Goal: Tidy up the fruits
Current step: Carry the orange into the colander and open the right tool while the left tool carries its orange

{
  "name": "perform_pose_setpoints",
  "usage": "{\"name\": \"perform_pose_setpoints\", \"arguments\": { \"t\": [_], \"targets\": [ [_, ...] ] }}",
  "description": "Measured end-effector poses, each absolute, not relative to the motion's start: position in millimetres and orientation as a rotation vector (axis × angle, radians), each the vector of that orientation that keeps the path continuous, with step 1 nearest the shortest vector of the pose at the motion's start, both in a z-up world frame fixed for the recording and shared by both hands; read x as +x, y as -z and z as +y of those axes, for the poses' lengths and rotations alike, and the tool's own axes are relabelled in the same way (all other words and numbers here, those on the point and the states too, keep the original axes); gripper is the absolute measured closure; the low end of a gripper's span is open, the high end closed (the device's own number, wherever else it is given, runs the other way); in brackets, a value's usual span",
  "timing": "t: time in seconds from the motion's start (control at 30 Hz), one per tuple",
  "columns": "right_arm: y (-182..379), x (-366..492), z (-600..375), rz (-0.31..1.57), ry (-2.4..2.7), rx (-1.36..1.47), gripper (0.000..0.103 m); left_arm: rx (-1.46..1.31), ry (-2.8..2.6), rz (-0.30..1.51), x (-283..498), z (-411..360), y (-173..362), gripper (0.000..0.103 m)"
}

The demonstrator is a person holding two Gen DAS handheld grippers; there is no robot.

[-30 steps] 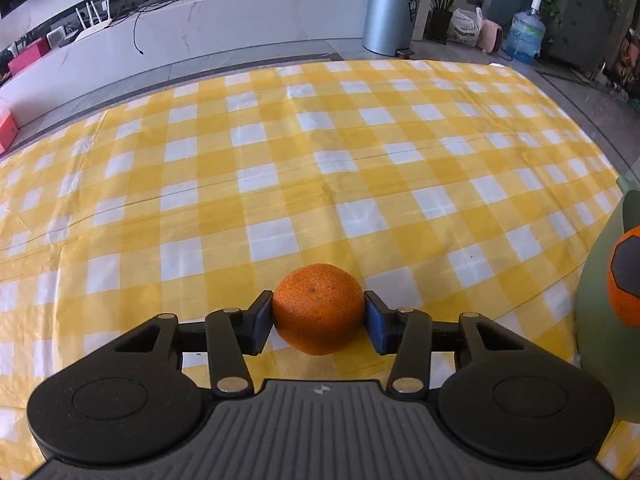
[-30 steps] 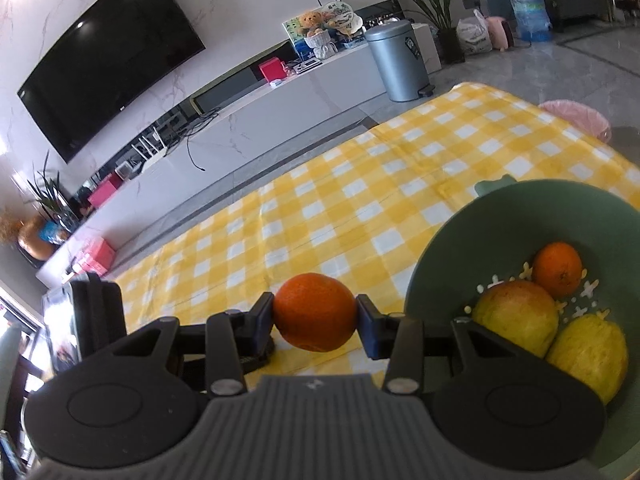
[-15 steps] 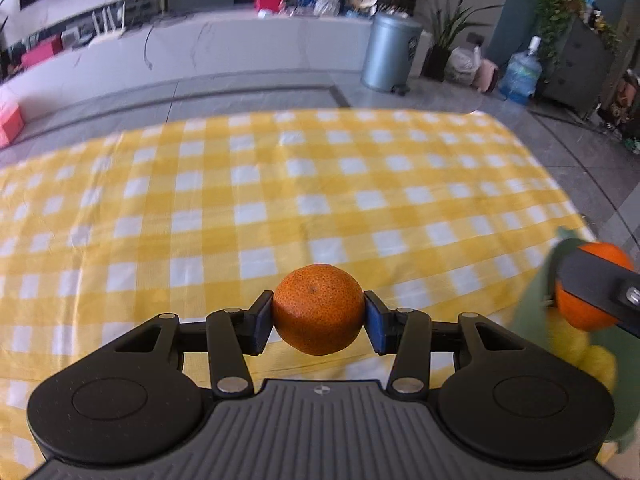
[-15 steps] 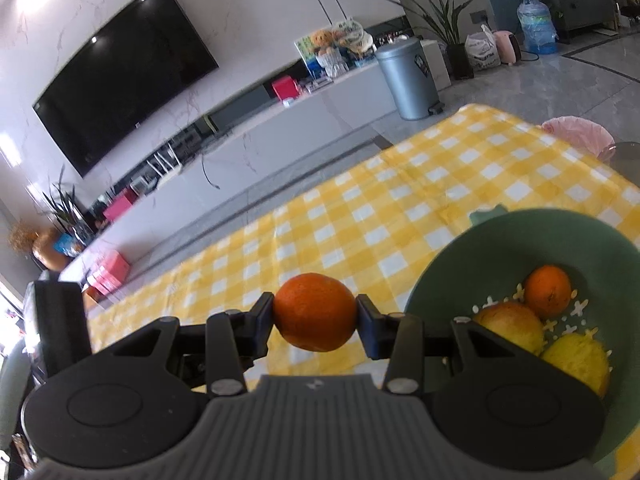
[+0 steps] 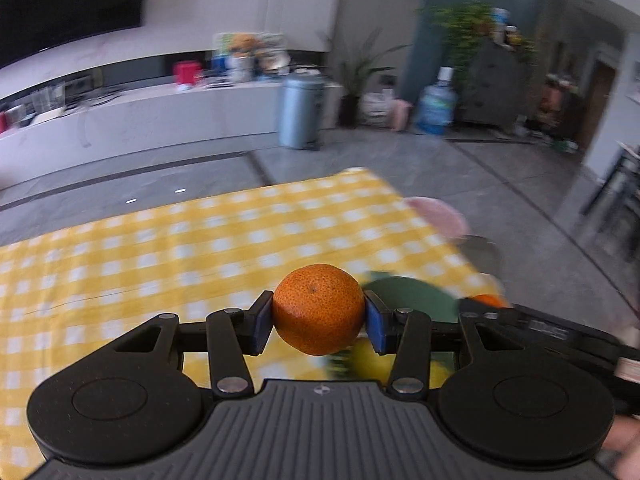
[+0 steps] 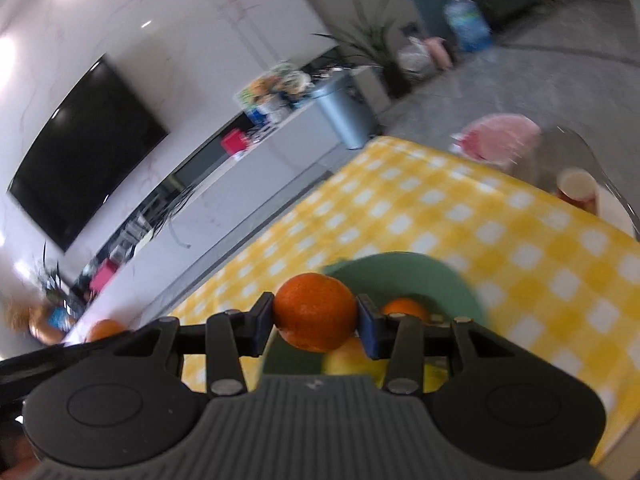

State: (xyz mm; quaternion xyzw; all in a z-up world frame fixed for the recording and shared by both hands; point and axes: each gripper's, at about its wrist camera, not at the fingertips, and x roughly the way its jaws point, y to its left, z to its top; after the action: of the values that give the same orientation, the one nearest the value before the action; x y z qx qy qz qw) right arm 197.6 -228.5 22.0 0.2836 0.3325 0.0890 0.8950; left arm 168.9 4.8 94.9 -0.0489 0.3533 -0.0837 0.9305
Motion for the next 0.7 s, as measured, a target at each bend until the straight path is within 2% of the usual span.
{"name": "perform_pose_setpoints", "arguments": {
  "t": [0.3, 0.7],
  "targets": [
    [13.6, 193.3, -282.6, 0.745, -0.155, 0.758, 0.062, -0.164, 0.265, 0.785, 176.2, -40.7, -64.2, 0.05],
    [23.0, 207.6, -262.2, 0.795, -0.15, 0.682, 0.062, -0.128, 0.223, 0.847, 192.3, -45.6, -9.2, 0.05]
  ]
}}
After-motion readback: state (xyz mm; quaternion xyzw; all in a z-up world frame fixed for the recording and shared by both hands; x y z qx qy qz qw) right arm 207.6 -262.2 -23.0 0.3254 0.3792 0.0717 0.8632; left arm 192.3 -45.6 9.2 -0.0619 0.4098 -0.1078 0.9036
